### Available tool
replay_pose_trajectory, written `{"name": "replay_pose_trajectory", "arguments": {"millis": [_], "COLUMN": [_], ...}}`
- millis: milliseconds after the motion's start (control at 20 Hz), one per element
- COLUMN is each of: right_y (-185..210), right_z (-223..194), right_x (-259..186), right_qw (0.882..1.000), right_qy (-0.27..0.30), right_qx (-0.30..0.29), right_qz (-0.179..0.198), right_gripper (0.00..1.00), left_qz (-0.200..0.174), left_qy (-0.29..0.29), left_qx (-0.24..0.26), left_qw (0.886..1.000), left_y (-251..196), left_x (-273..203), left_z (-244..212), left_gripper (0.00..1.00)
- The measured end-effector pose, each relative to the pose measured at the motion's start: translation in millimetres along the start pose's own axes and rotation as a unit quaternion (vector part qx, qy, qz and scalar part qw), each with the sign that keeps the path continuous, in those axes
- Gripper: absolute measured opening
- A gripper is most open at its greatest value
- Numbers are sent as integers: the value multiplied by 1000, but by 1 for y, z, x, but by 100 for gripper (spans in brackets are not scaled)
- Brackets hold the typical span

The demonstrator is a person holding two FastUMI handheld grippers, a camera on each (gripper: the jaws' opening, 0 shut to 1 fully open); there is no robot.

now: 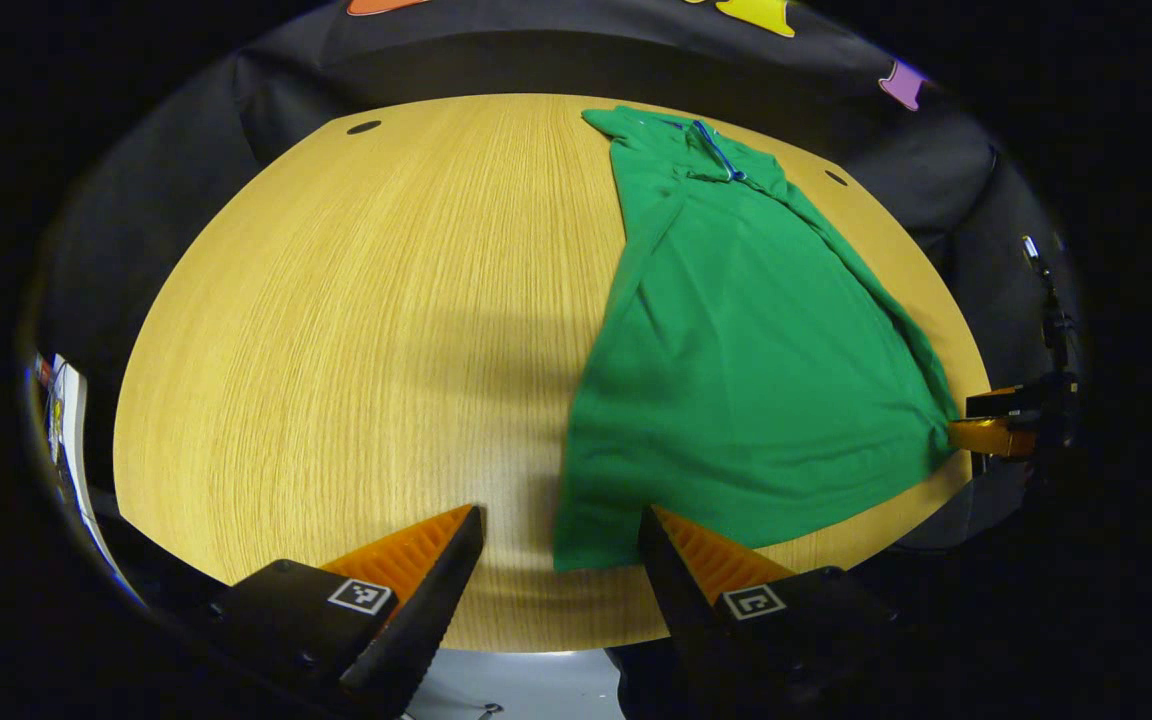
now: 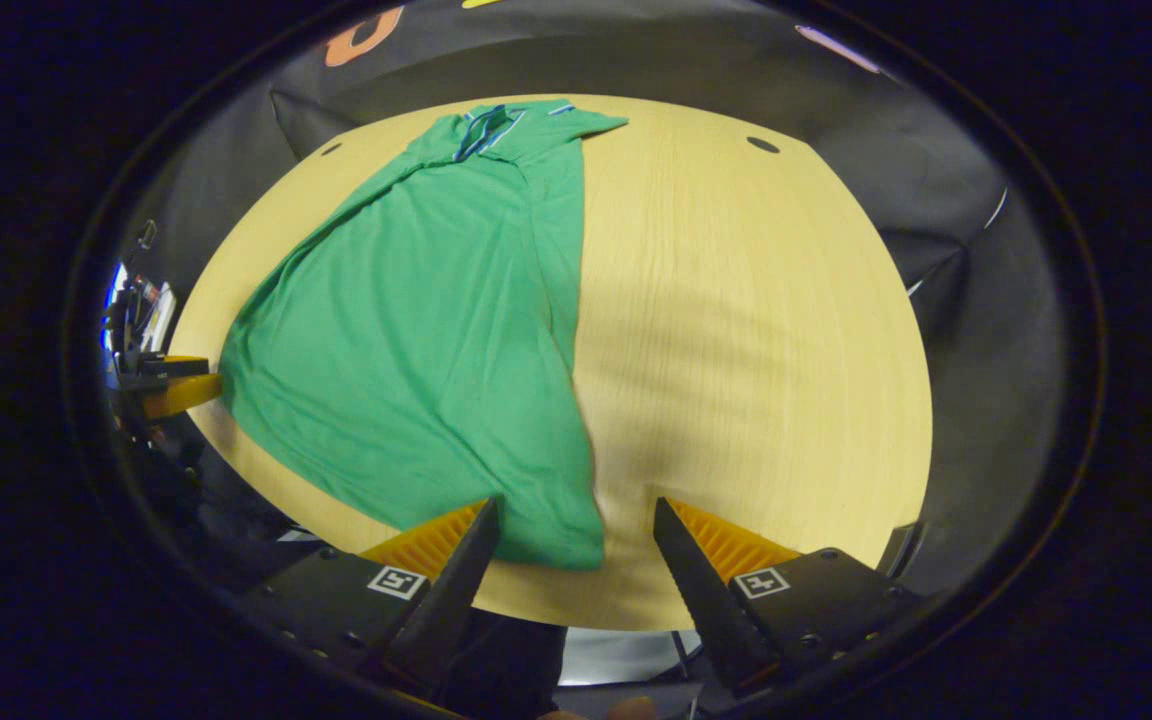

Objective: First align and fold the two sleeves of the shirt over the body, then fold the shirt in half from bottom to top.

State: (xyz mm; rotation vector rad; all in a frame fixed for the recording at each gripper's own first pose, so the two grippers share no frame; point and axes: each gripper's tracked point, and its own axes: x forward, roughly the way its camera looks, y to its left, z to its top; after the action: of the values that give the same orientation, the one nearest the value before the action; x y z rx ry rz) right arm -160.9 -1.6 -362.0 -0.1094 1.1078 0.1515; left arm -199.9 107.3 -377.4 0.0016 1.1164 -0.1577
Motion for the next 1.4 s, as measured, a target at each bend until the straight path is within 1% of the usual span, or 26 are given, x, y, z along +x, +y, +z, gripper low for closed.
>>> {"name": "replay_pose_trajectory", "arguments": {"millis": [100, 150, 250, 300, 350, 400, 450, 500, 550, 600, 650, 700, 750, 800, 850, 900, 950, 1000, 1050, 1100, 1250, 1400], "right_y": [1, 2, 3, 3, 2, 3, 4, 5, 6, 8, 8, 10, 14, 17, 17, 17, 17, 16, 12, 9, 6, 4], "right_z": [-4, -7, -10, -13, -11, -13, -13, -15, -14, -14, -14, -13, -13, -12, -13, -12, -12, -18, -10, -8, -5, 6], "right_x": [7, 11, 13, 14, 13, 12, 12, 12, 12, 12, 12, 12, 13, 13, 13, 12, 13, 13, 12, 10, 3, -11], "right_qw": [1000, 1000, 1000, 1000, 1000, 999, 999, 999, 999, 999, 998, 998, 997, 996, 995, 994, 993, 991, 990, 988, 983, 982], "right_qy": [9, 15, 17, 20, 19, 27, 29, 34, 38, 41, 45, 48, 51, 56, 60, 65, 68, 71, 72, 73, 73, 61], "right_qx": [0, 4, 18, 21, 24, 28, 30, 29, 30, 31, 34, 39, 48, 59, 70, 79, 88, 102, 113, 125, 154, 161], "right_qz": [-2, -2, 2, 1, 1, 0, 1, 3, 4, 7, 9, 13, 21, 34, 37, 40, 45, 47, 47, 49, 66, 79], "right_gripper": [94, 96, 97, 93, 92, 94, 90, 82, 75, 66, 59, 43, 40, 21, 13, 3, 3, 3, 0, 0, 0, 0], "left_qz": [4, 8, 11, 14, 19, 24, 26, 29, 31, 31, 30, 27, 25, 21, 13, 7, 2, -10, -23, -35, -54, -76], "left_qy": [6, 6, 9, 10, 12, 15, 21, 26, 32, 36, 40, 43, 47, 51, 57, 57, 59, 64, 70, 76, 69, 66], "left_qx": [12, 17, 24, 26, 28, 32, 34, 28, 15, 12, 13, 15, 16, 17, 16, 7, 3, -2, -15, -26, -34, -15], "left_qw": [1000, 1000, 1000, 1000, 999, 999, 999, 999, 999, 999, 999, 999, 998, 998, 998, 998, 998, 998, 997, 996, 996, 995], "left_y": [1, 3, 4, 4, 4, 3, 2, 2, 1, -2, -5, -7, -10, -12, -15, -18, -20, -23, -26, -28, -31, -36], "left_x": [2, 2, 4, 4, 5, 8, 8, 8, 7, 8, 7, 8, 9, 10, 10, 8, 9, 9, 8, 4, -8, -21], "left_z": [-4, -3, -3, -4, -4, -8, -7, -8, -11, -9, -9, -10, -9, -9, -10, -10, -9, -10, -12, -13, -5, 7], "left_gripper": [100, 100, 100, 100, 100, 100, 100, 100, 100, 98, 93, 80, 74, 61, 55, 38, 19, 13, 12, 10, 8, 8]}}
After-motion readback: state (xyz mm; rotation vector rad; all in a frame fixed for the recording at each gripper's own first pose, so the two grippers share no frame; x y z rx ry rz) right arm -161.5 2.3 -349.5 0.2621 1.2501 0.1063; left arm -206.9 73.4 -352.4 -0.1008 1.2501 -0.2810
